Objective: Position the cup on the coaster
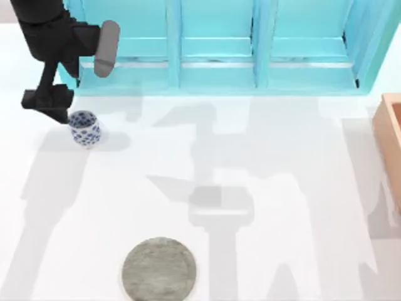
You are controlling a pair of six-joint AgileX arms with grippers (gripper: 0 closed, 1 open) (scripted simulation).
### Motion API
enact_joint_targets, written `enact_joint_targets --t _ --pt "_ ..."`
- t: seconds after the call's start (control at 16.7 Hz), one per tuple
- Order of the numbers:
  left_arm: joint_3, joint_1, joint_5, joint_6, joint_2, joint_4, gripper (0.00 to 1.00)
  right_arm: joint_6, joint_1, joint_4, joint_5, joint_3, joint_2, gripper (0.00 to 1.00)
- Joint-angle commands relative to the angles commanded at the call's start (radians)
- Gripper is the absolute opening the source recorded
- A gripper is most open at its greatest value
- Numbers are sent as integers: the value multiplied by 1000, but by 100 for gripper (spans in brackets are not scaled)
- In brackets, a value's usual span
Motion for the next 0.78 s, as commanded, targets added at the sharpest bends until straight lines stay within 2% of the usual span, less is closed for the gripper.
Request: enact_joint_targets --t 0.36,0.78 --pt "-18 0 0 0 -1 18 100 0 0 0 0 0 0 100" --pt "-265 2 0 3 33 305 100 0 0 0 0 0 0 100"
